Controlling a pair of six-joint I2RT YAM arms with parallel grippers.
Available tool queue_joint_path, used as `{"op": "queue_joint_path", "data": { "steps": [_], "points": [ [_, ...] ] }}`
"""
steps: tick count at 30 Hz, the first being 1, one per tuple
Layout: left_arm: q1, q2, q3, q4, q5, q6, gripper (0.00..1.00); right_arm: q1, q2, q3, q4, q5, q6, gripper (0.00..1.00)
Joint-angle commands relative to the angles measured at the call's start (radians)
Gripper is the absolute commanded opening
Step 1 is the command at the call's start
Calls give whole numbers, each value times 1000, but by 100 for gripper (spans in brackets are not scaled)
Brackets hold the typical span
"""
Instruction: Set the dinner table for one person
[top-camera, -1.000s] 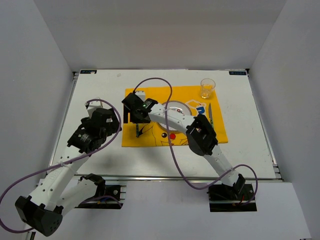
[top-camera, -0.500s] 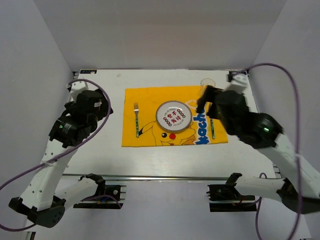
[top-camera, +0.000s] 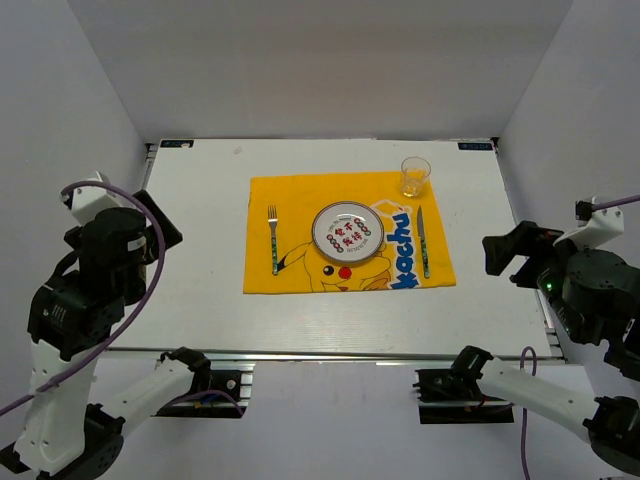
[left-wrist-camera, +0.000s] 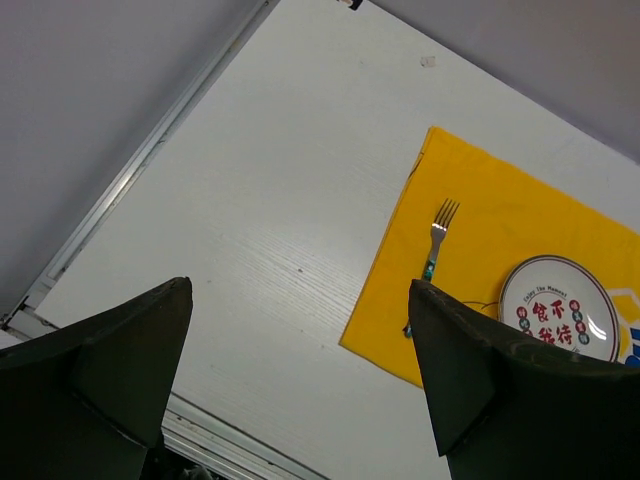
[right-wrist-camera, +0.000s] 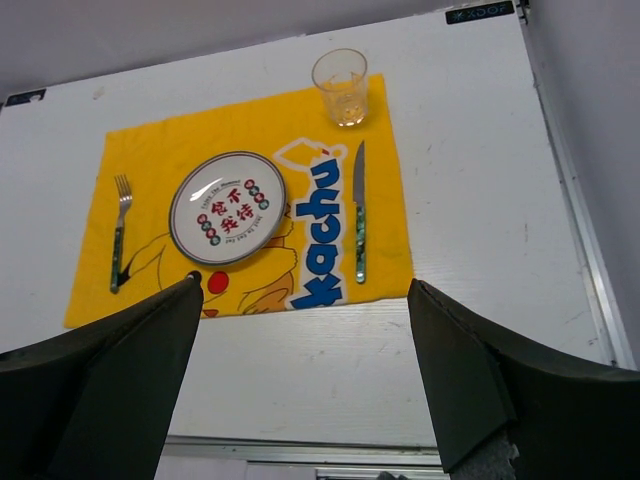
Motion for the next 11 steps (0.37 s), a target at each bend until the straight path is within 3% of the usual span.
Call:
{"op": "queue_joint_path", "data": {
  "steps": [1,11],
  "points": [
    [-6,4,16,-85,20,42,98,1,-8,-29,-19,31,-94,89],
    [-6,17,16,-93,9,54,98,1,-20,-123,-7,77,-111,89]
  ]
}}
